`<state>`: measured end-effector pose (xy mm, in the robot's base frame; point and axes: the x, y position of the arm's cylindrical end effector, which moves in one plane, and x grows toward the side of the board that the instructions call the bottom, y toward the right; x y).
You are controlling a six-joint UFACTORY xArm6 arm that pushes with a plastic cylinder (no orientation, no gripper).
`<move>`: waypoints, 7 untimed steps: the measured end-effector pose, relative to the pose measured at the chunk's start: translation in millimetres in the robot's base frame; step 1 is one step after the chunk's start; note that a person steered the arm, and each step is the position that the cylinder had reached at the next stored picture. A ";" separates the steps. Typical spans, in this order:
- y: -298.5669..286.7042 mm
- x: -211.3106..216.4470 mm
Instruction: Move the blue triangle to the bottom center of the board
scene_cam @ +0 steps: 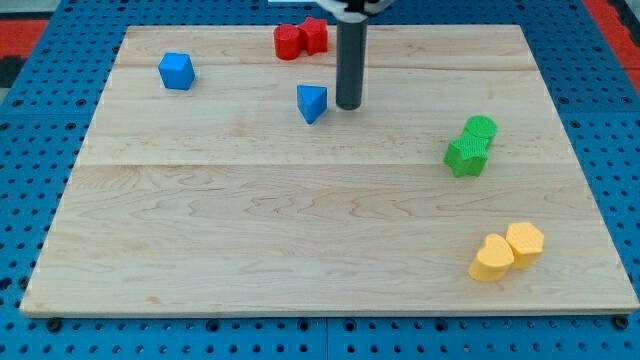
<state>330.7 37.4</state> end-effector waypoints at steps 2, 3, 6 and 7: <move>-92.2 16.5; -75.0 64.3; -12.9 29.8; -38.1 66.0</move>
<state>396.7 -0.7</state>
